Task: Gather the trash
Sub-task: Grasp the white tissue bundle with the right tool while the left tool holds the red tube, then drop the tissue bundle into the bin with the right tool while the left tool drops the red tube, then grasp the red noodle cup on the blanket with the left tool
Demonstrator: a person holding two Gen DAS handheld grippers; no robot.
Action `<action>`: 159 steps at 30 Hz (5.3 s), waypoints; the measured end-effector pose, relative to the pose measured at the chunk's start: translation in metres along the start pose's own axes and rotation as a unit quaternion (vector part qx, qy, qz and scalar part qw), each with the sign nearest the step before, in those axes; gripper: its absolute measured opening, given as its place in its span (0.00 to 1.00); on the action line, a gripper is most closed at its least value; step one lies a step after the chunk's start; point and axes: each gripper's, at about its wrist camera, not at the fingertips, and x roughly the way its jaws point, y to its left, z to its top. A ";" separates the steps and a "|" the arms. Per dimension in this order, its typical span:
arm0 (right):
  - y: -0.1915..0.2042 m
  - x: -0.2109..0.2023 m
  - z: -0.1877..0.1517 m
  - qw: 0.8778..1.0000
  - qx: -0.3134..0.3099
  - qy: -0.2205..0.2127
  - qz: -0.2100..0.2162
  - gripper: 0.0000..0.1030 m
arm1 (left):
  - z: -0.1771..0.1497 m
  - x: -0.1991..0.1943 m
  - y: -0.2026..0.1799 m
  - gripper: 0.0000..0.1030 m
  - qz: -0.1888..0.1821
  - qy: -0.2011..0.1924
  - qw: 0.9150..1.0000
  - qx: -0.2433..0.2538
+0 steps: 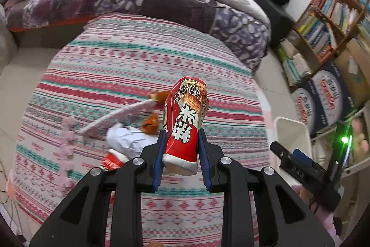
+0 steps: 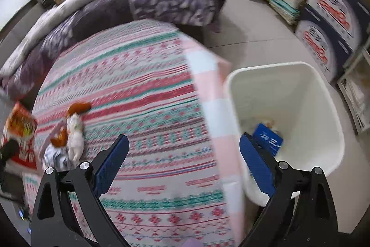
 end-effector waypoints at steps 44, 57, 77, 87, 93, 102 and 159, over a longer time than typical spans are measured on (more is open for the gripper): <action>0.091 0.014 0.002 0.991 -0.091 -0.006 0.097 0.32 | -0.006 -0.001 0.019 0.27 0.046 -0.016 0.999 -0.025; 0.015 -0.005 0.017 0.998 -0.031 -0.026 0.054 0.33 | -0.008 0.007 -0.022 0.27 0.031 -0.024 0.999 0.005; -0.181 -0.048 0.031 0.981 0.144 -0.058 -0.112 0.70 | -0.037 0.033 -0.164 0.27 -0.052 -0.022 0.990 0.132; -0.242 -0.079 0.031 0.963 0.239 -0.089 -0.089 0.77 | -0.055 0.064 -0.263 0.28 -0.094 0.006 0.979 0.181; -0.251 -0.096 0.033 0.954 0.262 -0.119 -0.089 0.80 | -0.050 0.064 -0.293 0.56 -0.136 0.010 0.976 0.171; -0.213 -0.090 0.032 0.967 0.207 -0.124 -0.084 0.86 | -0.059 0.042 -0.261 0.63 -0.049 -0.042 0.972 0.227; 0.131 0.015 -0.034 0.962 -0.227 0.019 0.148 0.92 | -0.026 -0.006 0.077 0.35 0.083 0.077 0.993 0.037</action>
